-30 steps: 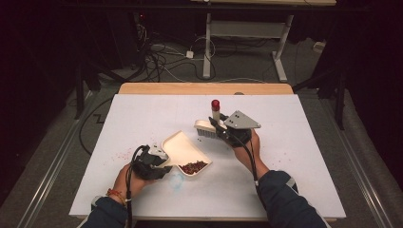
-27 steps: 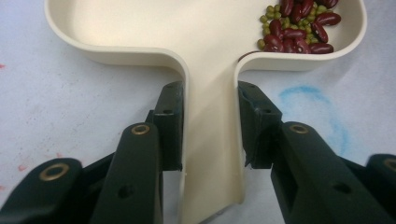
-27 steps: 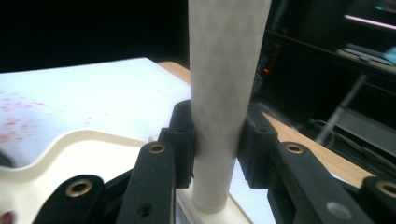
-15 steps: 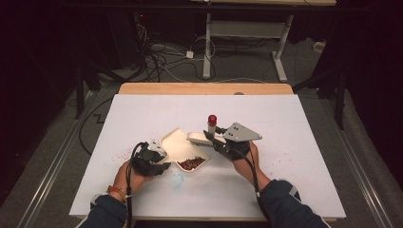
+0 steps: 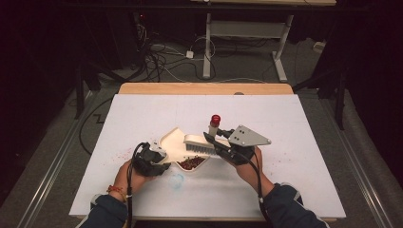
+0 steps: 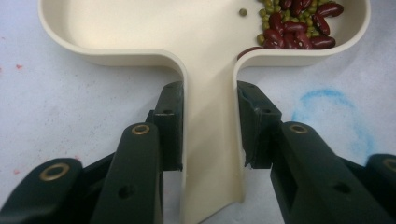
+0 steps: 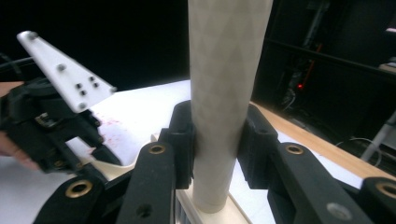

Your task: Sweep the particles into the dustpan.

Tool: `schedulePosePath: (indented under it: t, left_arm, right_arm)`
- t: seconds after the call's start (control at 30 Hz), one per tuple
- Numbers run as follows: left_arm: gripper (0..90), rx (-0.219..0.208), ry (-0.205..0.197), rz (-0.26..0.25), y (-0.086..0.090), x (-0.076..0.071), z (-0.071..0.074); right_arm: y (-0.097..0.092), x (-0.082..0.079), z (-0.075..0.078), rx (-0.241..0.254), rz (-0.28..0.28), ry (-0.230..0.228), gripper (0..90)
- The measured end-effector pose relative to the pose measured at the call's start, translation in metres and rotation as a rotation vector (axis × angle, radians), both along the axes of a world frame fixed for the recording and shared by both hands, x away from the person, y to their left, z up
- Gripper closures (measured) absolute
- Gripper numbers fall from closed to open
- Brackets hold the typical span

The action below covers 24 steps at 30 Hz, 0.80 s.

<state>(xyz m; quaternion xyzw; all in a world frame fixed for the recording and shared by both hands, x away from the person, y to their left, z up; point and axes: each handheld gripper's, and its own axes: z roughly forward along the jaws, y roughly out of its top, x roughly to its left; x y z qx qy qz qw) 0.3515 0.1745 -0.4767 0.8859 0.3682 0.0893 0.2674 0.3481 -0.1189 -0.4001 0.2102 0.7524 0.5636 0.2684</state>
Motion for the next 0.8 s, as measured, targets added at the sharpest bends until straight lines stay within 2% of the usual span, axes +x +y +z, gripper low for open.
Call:
schedulePosePath:
  t: [0.13,0.2,0.27,0.33,0.37,0.5,0.8]
  left_arm:
    - [63.3,0.005,-0.008,-0.005,0.000,-0.001,0.001]
    - [63.3,0.005,-0.012,-0.008,0.000,-0.002,0.002]
    - [63.3,0.004,-0.012,-0.007,0.000,-0.002,0.002]
    - [63.3,0.009,-0.013,-0.007,-0.001,-0.002,0.001]
    - [63.3,0.010,-0.014,-0.007,-0.001,-0.002,0.001]
    - [63.3,0.007,-0.016,0.003,-0.001,-0.004,0.001]
    - [63.2,0.005,-0.023,0.008,-0.001,-0.003,0.001]
  right_arm:
    - [0.001,0.005,-0.007,-0.036,-0.026,-0.047,70.2]
    - [0.005,0.004,-0.015,-0.071,-0.022,-0.100,70.2]
    - [0.009,0.007,-0.022,-0.093,-0.002,-0.076,70.3]
    - [0.011,0.007,-0.025,-0.069,0.019,-0.054,70.2]
    - [0.012,0.006,-0.024,-0.080,0.028,-0.059,70.2]
    - [0.013,0.000,-0.023,-0.051,0.066,-0.009,70.2]
    - [0.021,-0.014,-0.019,-0.064,0.107,0.036,70.1]
